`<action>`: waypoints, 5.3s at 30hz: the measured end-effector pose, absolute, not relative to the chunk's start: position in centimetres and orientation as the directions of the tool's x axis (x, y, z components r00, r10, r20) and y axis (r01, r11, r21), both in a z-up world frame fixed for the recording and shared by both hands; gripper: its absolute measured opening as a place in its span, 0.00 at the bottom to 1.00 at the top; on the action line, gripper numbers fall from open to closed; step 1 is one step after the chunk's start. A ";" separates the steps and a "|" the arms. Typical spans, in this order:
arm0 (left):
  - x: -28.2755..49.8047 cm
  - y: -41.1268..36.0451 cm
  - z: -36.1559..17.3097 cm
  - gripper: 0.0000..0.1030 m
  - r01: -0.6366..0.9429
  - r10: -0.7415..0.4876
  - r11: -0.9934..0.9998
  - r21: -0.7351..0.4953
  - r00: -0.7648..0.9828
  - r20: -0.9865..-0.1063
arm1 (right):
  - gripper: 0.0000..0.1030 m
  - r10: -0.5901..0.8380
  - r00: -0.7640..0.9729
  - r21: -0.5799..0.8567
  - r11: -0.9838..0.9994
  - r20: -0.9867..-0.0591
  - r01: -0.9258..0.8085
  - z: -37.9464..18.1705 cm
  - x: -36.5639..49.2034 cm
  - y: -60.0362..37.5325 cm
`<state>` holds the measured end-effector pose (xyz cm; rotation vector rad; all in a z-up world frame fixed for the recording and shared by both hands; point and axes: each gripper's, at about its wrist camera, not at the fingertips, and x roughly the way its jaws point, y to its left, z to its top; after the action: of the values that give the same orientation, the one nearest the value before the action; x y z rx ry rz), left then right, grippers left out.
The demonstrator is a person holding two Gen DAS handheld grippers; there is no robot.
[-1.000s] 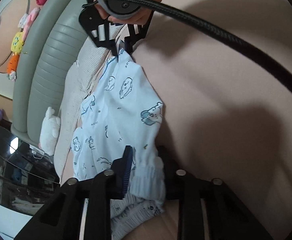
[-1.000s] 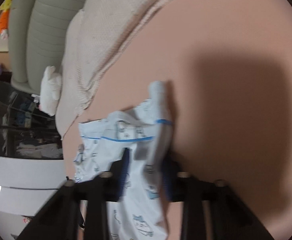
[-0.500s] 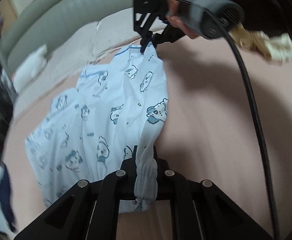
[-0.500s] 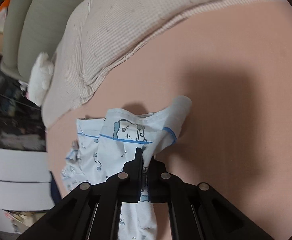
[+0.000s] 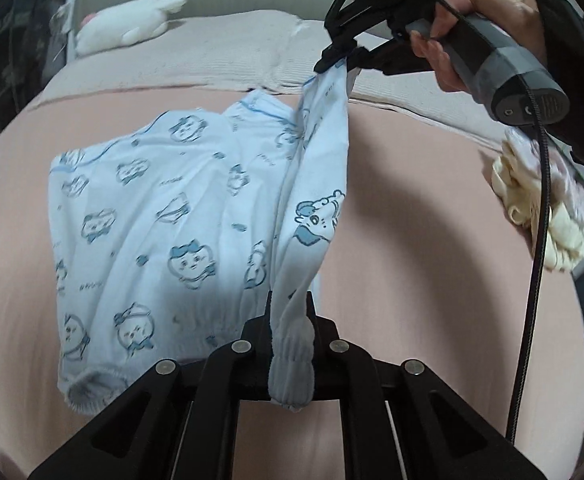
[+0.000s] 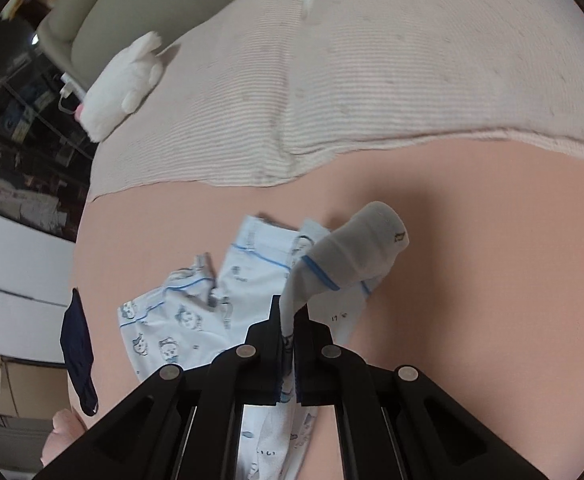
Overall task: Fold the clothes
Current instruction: 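Lift the shorts leg with the left gripper and fold it over the other leg, then release the folded shorts with both grippers and pull back, then grasp the shorts waistband with both grippers side by side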
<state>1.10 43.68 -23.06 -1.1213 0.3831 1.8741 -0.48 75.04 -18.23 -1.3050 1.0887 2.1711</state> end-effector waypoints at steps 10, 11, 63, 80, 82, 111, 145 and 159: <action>-5.4 35.7 -23.0 0.07 -0.518 0.567 -0.756 -0.401 -0.211 -0.796 | 0.00 -0.075 -0.498 0.382 -0.741 -0.864 -0.552 -15.7 -9.3 66.8; -5.8 34.9 -23.2 0.07 -0.488 0.562 -0.770 -0.412 -0.211 -0.800 | 0.00 -0.077 -0.496 0.378 -0.751 -0.865 -0.541 -15.7 -10.3 65.8; -5.4 27.5 -21.7 0.79 -0.191 0.367 -0.919 -0.345 -0.093 -0.926 | 0.74 -0.185 -0.500 0.418 -0.811 -0.846 -0.409 -8.4 -4.1 56.1; -7.9 32.5 -17.6 0.79 -0.872 0.325 -0.286 0.397 -0.479 -0.816 | 0.74 0.310 -0.593 -0.455 -0.884 -0.743 0.108 -17.0 9.0 46.2; -7.1 32.5 -18.5 0.80 -0.844 0.334 -0.166 0.510 -0.534 -0.776 | 0.74 0.304 -0.584 -0.470 -0.870 -0.753 0.153 -18.7 9.5 45.4; -2.4 28.0 -28.0 0.82 -0.514 0.603 0.358 0.779 -0.510 -0.614 | 0.74 0.245 -0.806 -0.818 -0.381 -0.539 0.431 -31.1 14.7 37.2; 1.0 31.5 -31.8 0.93 -0.342 0.781 0.284 0.896 -0.460 -0.423 | 0.93 0.213 -0.850 -0.836 -0.402 -0.482 0.373 -30.8 9.1 36.8; 2.7 32.6 -32.9 0.88 -0.237 0.734 0.370 0.898 -0.519 -0.439 | 0.37 0.249 -0.779 -0.794 -0.396 -0.576 0.461 -32.3 10.3 35.1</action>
<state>2.75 32.59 -32.94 0.4437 1.7023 1.3104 10.31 35.12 -32.33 -1.0698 -1.7919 2.5298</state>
